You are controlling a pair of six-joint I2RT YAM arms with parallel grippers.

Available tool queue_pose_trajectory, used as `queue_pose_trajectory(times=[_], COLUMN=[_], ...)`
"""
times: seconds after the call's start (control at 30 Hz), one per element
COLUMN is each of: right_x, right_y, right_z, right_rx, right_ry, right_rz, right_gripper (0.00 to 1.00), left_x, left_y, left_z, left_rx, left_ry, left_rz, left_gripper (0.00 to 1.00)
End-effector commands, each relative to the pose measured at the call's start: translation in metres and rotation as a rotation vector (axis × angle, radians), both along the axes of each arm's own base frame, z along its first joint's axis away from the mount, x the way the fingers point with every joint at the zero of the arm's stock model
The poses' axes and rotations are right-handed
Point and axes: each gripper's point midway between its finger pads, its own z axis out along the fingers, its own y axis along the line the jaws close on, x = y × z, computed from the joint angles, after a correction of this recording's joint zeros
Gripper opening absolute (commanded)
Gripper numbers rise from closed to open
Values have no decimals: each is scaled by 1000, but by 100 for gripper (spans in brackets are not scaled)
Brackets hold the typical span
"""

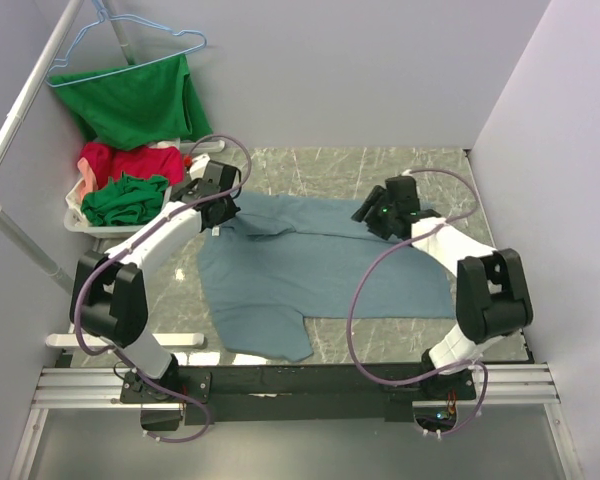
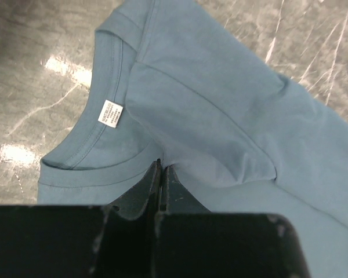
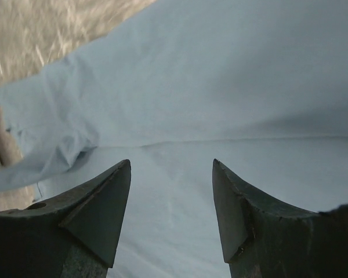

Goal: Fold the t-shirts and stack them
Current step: Fold the tshirt

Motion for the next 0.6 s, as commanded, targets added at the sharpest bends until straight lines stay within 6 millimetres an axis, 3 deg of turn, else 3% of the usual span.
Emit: queue_pose_trajectory(times=[0.0, 0.07, 0.1, 0.27, 0.37, 0.47, 0.57], right_x=[20, 24, 23, 18, 15, 10, 6], right_y=[49, 69, 78, 136, 164, 192, 218], right_z=[2, 4, -6, -14, -9, -10, -8], right_rx=[34, 57, 63, 110, 148, 147, 143], right_ry=[-37, -43, -17, -7, -22, -26, -36], right_rz=[92, 130, 147, 251, 306, 367, 415], right_gripper=[65, 64, 64, 63, 62, 59, 58], left_x=[11, 14, 15, 27, 36, 48, 59], left_y=[-3, -5, -6, -7, -8, -10, -11], left_z=[51, 59, 61, 83, 90, 95, 85], left_rx=[-41, -45, -46, -37, -24, -11, 17], left_ry=[-129, -144, -148, -196, -222, -252, -234], left_rz=[15, 7, 4, -4, -13, -17, -12], left_gripper=[1, 1, 1, 1, 1, 1, 1])
